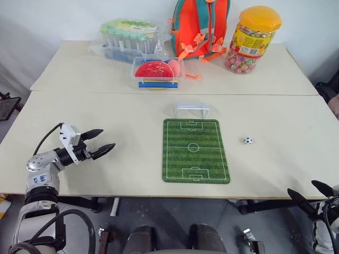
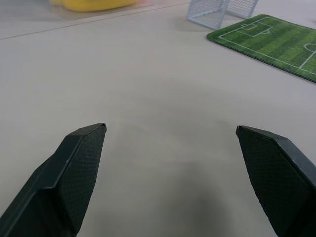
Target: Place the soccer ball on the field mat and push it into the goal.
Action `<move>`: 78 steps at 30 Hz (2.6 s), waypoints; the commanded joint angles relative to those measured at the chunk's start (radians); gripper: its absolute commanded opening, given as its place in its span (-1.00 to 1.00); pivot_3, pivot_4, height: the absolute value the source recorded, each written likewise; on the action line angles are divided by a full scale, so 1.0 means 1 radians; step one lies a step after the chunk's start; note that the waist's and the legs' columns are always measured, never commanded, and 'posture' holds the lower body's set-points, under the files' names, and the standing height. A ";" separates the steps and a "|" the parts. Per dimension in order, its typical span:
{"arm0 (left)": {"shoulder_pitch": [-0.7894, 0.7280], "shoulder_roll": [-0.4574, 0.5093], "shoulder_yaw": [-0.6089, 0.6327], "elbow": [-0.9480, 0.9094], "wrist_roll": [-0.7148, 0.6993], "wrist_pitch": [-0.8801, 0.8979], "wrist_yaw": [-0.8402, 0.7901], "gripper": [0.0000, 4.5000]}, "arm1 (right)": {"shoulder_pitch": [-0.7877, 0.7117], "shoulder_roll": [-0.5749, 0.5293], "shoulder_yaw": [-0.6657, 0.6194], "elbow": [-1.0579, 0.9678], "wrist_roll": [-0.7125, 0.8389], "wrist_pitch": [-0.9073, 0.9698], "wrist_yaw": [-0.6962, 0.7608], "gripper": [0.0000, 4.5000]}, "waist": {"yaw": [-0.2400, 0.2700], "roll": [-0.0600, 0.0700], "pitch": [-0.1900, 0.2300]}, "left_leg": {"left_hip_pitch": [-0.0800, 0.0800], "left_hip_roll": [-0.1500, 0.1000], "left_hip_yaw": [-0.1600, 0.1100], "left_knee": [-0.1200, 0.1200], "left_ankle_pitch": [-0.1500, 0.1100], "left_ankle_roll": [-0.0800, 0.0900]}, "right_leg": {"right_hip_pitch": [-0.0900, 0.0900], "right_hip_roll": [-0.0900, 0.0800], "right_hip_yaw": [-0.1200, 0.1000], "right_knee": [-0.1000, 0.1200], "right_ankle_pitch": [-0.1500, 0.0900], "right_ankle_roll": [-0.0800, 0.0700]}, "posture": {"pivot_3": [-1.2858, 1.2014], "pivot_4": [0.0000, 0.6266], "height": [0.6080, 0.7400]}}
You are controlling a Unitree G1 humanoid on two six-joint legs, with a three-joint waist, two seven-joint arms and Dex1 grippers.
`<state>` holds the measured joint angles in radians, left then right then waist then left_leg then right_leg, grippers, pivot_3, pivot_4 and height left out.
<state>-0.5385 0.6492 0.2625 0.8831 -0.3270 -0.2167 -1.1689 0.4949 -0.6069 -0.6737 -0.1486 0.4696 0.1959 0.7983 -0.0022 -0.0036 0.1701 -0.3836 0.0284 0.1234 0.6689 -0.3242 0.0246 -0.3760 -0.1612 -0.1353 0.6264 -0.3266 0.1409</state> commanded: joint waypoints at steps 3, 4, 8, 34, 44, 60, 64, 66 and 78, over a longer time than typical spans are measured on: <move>-0.010 0.026 0.007 -0.016 0.008 0.055 0.035 1.00 | 0.009 -0.007 -0.038 -0.027 0.024 -0.007 0.003 0.98 | 0.000 0.000 0.000 | 0.000 0.000 0.000 0.000 0.000 0.000 | 0.000 0.000 0.000 0.000 0.000 0.000 | 0.03 -0.52 1.00; -0.016 0.024 0.011 -0.020 0.005 0.068 0.048 1.00 | 0.010 -0.008 -0.041 -0.029 0.026 -0.004 0.001 0.98 | 0.000 0.000 0.000 | 0.000 0.000 0.000 0.000 0.000 0.000 | 0.000 0.000 0.000 0.000 0.000 0.000 | 0.03 -0.52 1.00; -0.023 0.021 0.008 -0.035 0.005 0.082 0.048 1.00 | 0.014 -0.012 -0.049 -0.040 0.023 0.017 -0.018 0.98 | 0.000 0.000 0.000 | 0.000 0.000 0.000 0.000 0.000 0.000 | 0.000 0.000 0.000 0.000 0.000 0.000 | 0.03 -0.52 1.00; 0.025 -0.133 -0.072 -0.416 -0.103 0.162 -0.140 1.00 | -0.772 -0.131 0.438 0.360 -0.134 0.117 -0.011 0.98 | -0.002 -0.001 0.001 | -0.004 0.001 -0.002 0.009 0.000 0.000 | -0.001 0.002 -0.001 0.002 0.000 0.000 | 0.03 -0.52 1.00; 0.116 -0.104 -0.046 -0.528 -0.129 0.203 -0.091 1.00 | -0.867 -0.104 0.510 0.514 -0.172 0.050 0.050 0.81 | -0.003 -0.001 0.001 | -0.005 0.001 -0.002 0.010 0.000 0.000 | 0.000 0.001 -0.002 0.002 0.000 0.000 | 0.03 -0.52 1.00; 0.093 -0.095 -0.072 -0.370 -0.108 0.085 -0.219 1.00 | -0.830 -0.133 0.554 0.052 -0.120 0.244 0.061 -0.62 | -0.004 0.000 0.001 | -0.005 0.002 -0.003 0.009 0.000 0.000 | -0.001 0.001 -0.002 0.002 0.000 0.000 | 0.03 -0.52 1.00; 0.057 -0.098 -0.079 -0.259 -0.111 0.024 -0.315 1.00 | -0.828 -0.116 0.687 -0.169 -0.081 0.374 0.088 -0.62 | -0.003 -0.001 0.001 | -0.005 0.003 -0.003 0.010 -0.001 -0.001 | -0.001 0.003 -0.002 0.002 0.000 0.000 | 0.03 -0.52 1.00; 0.041 -0.101 -0.084 -0.217 -0.105 -0.012 -0.353 1.00 | -0.838 -0.103 0.760 -0.237 -0.077 0.403 0.100 -0.62 | -0.003 -0.001 0.001 | -0.005 0.003 -0.003 0.010 -0.001 -0.001 | -0.001 0.003 -0.002 0.002 0.000 0.000 | 0.03 -0.52 1.00; 0.076 -0.056 -0.082 -0.205 -0.130 -0.087 -0.427 1.00 | -0.846 -0.133 0.992 -0.215 -0.188 0.310 0.225 -0.62 | -0.004 -0.002 0.001 | -0.007 0.002 -0.004 0.013 -0.004 0.001 | -0.001 0.003 -0.003 0.002 0.000 0.000 | 0.03 -0.52 1.00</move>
<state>-0.4779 0.5786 0.1708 0.7130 -0.4321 -0.3005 -1.5020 -0.3451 -0.7360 0.3181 -0.3690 0.2889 0.5392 1.0069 -0.0063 -0.0056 0.1713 -0.3903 0.0306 0.1196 0.6820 -0.3278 0.0254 -0.3770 -0.1581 -0.1381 0.6280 -0.3265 0.1408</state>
